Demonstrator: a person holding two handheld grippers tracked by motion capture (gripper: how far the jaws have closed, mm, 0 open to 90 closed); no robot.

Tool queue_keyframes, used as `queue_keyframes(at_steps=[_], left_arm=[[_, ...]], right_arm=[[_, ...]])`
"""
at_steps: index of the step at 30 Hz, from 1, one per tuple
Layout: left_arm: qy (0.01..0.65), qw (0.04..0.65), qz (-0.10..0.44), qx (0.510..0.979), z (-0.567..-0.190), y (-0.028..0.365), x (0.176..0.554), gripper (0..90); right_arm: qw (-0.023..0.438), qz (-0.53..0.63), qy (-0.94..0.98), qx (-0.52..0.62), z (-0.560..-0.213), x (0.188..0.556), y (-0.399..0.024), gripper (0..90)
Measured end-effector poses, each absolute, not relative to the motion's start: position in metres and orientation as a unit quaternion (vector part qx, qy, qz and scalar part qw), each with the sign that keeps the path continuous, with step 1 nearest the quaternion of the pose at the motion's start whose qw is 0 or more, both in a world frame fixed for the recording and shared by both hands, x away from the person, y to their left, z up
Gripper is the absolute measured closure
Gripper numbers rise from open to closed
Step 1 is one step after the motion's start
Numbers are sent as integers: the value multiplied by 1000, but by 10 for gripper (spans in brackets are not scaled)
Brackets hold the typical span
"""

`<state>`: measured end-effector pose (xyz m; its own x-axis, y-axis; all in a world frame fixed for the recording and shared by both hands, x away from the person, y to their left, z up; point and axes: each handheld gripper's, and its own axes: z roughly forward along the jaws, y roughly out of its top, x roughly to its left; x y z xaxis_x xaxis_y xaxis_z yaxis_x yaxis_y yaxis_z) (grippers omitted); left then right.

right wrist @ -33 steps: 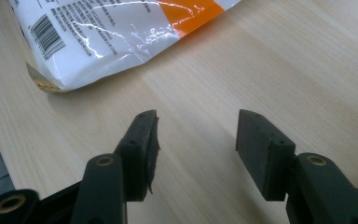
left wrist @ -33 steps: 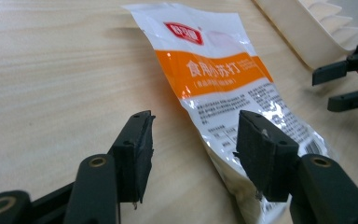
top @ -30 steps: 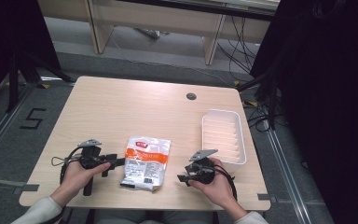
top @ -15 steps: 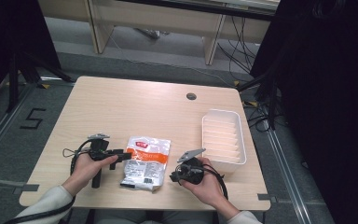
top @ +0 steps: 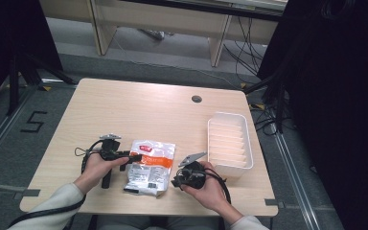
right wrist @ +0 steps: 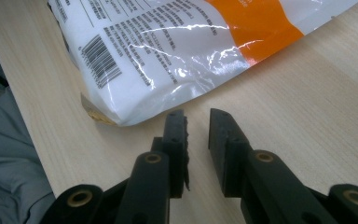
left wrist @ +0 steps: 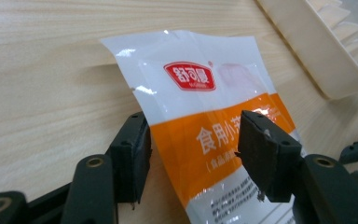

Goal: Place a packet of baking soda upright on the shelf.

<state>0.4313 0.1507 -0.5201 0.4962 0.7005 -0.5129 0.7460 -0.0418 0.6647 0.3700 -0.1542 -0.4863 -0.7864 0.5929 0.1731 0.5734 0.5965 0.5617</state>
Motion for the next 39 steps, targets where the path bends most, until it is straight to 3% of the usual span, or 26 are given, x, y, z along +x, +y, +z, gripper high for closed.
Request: queue_keyframes(at_steps=[11, 20, 27, 39], left_arm=[[484, 467, -15, 740, -522, 145, 436, 504], [437, 460, 19, 773, -519, 145, 432, 714], [419, 477, 13, 772, -517, 143, 430, 878], [409, 505, 0, 760, -507, 145, 424, 895]], right_arm=[[13, 303, 898, 320, -487, 369, -154, 743], [20, 299, 902, 312, -487, 367, -153, 739], [24, 296, 904, 309, -486, 368, -154, 736], [36, 295, 903, 310, -486, 369, -157, 705]])
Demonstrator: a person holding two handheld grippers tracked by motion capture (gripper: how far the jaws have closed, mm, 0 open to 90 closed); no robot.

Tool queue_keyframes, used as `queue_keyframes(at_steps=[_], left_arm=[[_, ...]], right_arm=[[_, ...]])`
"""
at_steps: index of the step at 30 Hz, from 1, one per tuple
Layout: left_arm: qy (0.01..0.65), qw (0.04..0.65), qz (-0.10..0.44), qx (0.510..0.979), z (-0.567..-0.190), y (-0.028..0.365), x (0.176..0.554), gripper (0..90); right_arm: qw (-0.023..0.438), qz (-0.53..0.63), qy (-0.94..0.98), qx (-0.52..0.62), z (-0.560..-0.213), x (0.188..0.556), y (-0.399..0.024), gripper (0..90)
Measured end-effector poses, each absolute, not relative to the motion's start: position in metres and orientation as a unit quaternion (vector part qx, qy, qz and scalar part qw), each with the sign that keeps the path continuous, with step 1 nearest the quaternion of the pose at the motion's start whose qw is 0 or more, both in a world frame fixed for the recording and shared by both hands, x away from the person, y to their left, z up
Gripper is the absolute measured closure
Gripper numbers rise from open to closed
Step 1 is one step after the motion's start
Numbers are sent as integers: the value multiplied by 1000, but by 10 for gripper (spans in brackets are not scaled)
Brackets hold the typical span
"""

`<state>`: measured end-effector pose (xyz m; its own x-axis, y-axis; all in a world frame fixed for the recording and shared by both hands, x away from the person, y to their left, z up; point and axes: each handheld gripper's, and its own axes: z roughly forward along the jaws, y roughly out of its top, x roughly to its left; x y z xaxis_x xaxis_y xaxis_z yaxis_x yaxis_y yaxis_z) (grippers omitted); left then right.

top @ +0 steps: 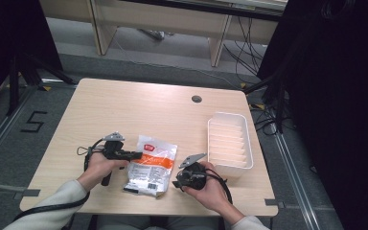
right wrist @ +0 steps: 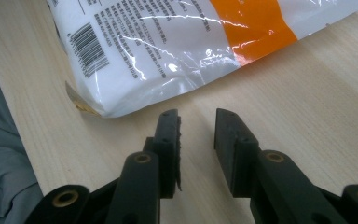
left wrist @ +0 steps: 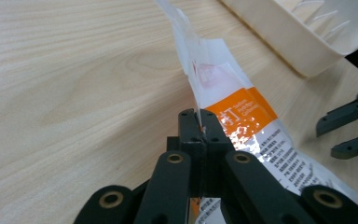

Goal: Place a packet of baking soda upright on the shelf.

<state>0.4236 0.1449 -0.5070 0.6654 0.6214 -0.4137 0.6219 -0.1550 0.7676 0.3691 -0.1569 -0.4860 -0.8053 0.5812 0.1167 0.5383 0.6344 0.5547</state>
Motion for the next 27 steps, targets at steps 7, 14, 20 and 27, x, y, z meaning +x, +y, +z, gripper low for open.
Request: queue_keyframes(at_steps=[7, 14, 20, 27], left_arm=[[390, 531, -2, 753, -497, 146, 412, 896], [380, 550, -3, 744, -484, 146, 403, 896], [360, 564, 1, 743, -473, 141, 395, 897], [344, 577, -2, 741, -462, 138, 387, 896]], right_arm=[[47, 301, 901, 311, -482, 371, -161, 683], [73, 314, 897, 303, -472, 378, -169, 540], [99, 325, 893, 297, -455, 388, -174, 432], [137, 317, 896, 279, -422, 407, -177, 387]])
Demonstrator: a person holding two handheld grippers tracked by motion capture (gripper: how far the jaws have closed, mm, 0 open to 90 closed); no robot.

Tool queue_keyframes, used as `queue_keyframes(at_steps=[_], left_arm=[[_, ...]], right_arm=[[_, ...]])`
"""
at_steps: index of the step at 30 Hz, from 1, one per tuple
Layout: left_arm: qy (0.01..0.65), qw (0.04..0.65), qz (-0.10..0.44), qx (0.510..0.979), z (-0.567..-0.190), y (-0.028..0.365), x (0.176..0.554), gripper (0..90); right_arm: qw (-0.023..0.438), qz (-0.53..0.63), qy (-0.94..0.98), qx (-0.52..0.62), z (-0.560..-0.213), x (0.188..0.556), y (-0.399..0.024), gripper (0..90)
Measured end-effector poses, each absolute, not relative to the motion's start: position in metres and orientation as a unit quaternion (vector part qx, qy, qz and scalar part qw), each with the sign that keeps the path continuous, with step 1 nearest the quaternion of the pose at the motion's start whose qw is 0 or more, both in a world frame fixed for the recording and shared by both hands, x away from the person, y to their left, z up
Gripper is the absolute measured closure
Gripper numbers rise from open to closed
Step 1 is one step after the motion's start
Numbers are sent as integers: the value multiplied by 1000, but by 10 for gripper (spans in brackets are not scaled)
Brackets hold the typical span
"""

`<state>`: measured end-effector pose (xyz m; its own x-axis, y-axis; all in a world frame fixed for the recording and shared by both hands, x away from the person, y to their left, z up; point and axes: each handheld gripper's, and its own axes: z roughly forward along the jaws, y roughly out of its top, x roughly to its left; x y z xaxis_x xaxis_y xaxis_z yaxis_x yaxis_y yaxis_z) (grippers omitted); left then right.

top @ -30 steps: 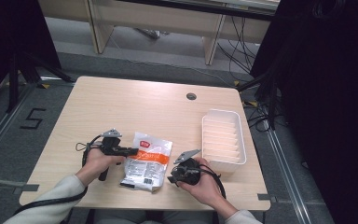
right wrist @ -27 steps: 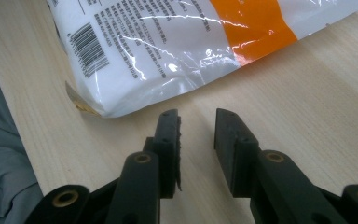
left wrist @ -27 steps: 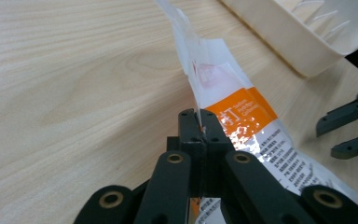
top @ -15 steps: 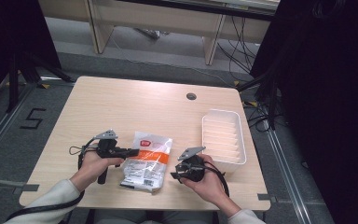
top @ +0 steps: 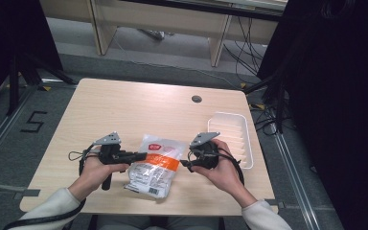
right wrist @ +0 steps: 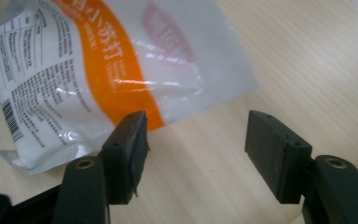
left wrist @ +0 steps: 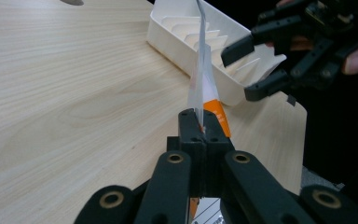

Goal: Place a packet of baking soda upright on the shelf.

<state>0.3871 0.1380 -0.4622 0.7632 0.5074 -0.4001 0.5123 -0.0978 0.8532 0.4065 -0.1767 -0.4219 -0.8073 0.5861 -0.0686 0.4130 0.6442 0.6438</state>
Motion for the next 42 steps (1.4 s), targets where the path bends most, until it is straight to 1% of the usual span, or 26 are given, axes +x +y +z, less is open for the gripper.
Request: queue_keyframes(at_steps=[2, 3, 10, 11, 12, 16, 17, 18, 21, 23, 25, 28, 30, 31, 32, 33, 37, 39, 42], left_arm=[[338, 578, -1, 742, -460, 138, 386, 896], [339, 578, 0, 742, -459, 138, 385, 896], [332, 582, -1, 742, -456, 137, 381, 896], [333, 583, -2, 741, -456, 137, 381, 896], [332, 584, -2, 741, -456, 137, 381, 897], [330, 586, -4, 740, -455, 135, 379, 896], [331, 584, -1, 741, -454, 135, 378, 896], [330, 586, -3, 740, -454, 134, 378, 896], [326, 585, 2, 743, -452, 135, 378, 897], [322, 588, 2, 742, -452, 136, 377, 897], [325, 589, 1, 740, -451, 135, 375, 896], [326, 590, 4, 738, -451, 135, 373, 896], [320, 592, 7, 740, -450, 137, 374, 896], [323, 592, 6, 738, -450, 137, 374, 896], [323, 593, 5, 737, -451, 137, 373, 896], [326, 594, 2, 735, -451, 137, 373, 896], [319, 607, -3, 727, -454, 142, 371, 895], [317, 614, -1, 722, -456, 145, 369, 893], [304, 621, 11, 722, -458, 149, 365, 891]], right_arm=[[133, 307, 901, 276, -415, 412, -176, 368], [121, 303, 904, 276, -411, 418, -174, 367], [91, 297, 913, 264, -406, 433, -166, 367], [77, 291, 914, 272, -406, 433, -164, 370], [83, 300, 914, 261, -408, 435, -163, 376], [57, 290, 922, 249, -411, 435, -157, 409], [36, 282, 924, 255, -413, 433, -154, 420], [36, 282, 924, 255, -413, 433, -154, 431], [16, 281, 926, 251, -416, 431, -151, 476], [0, 284, 925, 251, -418, 431, -151, 534], [-2, 285, 925, 253, -418, 430, -151, 582], [-7, 281, 928, 246, -416, 427, -149, 743], [1, 279, 934, 223, -414, 426, -148, 857], [0, 274, 936, 220, -412, 424, -147, 887], [-2, 268, 936, 229, -410, 421, -146, 900], [5, 270, 939, 211, -410, 422, -145, 900], [2, 264, 941, 213, -402, 418, -143, 900], [3, 259, 941, 216, -396, 416, -142, 900], [16, 250, 949, 192, -386, 413, -136, 900]])
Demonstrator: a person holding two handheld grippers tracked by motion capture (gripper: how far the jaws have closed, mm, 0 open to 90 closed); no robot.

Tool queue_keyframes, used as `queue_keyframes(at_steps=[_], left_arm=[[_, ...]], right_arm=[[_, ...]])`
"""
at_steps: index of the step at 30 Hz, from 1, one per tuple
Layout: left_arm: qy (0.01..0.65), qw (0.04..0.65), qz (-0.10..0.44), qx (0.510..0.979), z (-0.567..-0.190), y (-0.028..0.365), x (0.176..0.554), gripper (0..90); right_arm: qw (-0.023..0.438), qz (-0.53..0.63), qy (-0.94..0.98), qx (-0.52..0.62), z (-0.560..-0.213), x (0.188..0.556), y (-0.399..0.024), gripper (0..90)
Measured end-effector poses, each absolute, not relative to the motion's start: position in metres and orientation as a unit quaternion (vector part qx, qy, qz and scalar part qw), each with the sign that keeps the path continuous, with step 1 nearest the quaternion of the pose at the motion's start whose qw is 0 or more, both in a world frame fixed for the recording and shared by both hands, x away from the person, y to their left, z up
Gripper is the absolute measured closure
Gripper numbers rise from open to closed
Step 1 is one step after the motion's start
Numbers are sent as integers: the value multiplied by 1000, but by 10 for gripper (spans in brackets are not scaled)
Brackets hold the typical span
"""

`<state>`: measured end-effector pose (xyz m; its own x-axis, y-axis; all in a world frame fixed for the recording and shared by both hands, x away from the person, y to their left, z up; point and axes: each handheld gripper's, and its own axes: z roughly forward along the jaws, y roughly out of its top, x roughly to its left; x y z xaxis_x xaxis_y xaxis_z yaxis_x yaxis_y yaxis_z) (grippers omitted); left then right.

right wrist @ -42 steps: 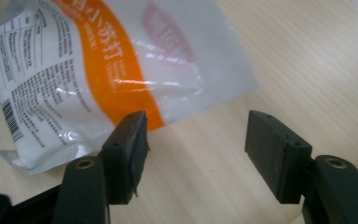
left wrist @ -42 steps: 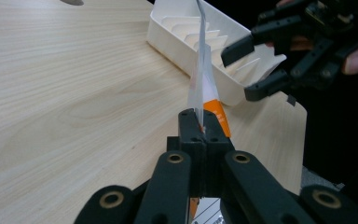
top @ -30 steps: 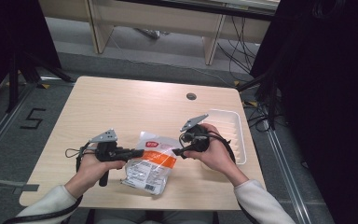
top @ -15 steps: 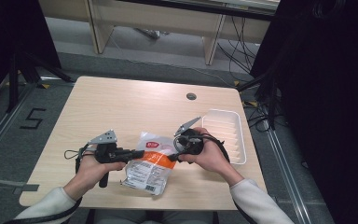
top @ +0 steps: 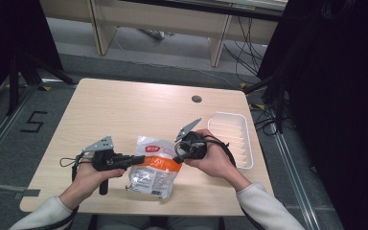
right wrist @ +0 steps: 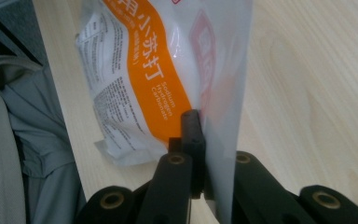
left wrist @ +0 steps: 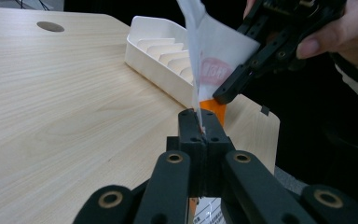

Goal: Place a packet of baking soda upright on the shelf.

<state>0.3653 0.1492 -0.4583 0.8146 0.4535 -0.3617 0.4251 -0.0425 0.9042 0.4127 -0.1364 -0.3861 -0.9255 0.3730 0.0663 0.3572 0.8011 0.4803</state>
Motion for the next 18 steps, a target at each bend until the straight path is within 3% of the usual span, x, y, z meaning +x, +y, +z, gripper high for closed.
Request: queue_keyframes(at_steps=[7, 14, 18], left_arm=[[290, 616, 42, 731, -459, 150, 356, 779], [322, 587, 87, 737, -464, 156, 345, 404], [333, 574, 106, 740, -467, 167, 334, 320]], right_arm=[[18, 232, 957, 173, -362, 411, -127, 900], [31, 199, 966, 159, -346, 411, -118, 900], [42, 199, 967, 153, -339, 415, -117, 900]])
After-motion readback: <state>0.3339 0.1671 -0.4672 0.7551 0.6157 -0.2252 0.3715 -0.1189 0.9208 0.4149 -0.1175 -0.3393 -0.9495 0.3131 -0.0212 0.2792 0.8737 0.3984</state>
